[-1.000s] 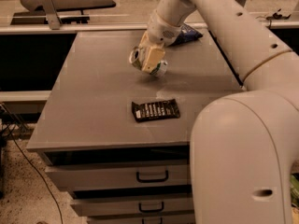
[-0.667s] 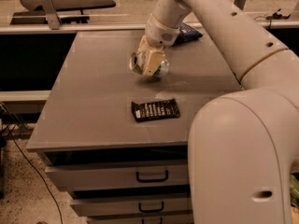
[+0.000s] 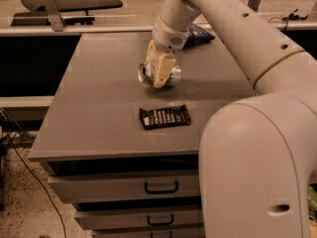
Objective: Knock 7up can over
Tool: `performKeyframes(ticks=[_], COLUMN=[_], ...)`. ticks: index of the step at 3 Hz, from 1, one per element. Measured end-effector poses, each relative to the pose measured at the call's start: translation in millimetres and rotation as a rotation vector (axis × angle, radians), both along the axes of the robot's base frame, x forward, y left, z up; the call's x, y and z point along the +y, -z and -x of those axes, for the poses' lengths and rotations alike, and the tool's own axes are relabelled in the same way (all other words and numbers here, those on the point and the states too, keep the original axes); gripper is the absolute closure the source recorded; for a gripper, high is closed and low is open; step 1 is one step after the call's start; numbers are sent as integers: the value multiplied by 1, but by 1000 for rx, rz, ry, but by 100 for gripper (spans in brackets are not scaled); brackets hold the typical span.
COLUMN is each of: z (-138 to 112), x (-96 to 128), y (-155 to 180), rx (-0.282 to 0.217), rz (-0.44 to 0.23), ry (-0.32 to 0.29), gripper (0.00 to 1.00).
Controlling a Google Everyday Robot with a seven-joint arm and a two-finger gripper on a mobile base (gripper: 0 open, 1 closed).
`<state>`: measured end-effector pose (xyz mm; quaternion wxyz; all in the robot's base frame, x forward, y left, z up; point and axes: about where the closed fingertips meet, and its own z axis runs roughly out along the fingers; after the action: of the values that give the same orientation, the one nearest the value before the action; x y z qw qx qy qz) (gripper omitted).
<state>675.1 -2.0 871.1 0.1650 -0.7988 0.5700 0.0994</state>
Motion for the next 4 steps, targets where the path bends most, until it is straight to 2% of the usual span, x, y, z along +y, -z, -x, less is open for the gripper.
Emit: performKeyframes(ticks=[1, 2, 3, 4], z=[1, 1, -2, 7], x=[1, 1, -16, -36], y=[1, 1, -14, -44], rx=[-1, -1, -12, -16], rz=[4, 5, -147, -418], ry=[-7, -8, 92, 228], gripper=[0, 0, 0, 0])
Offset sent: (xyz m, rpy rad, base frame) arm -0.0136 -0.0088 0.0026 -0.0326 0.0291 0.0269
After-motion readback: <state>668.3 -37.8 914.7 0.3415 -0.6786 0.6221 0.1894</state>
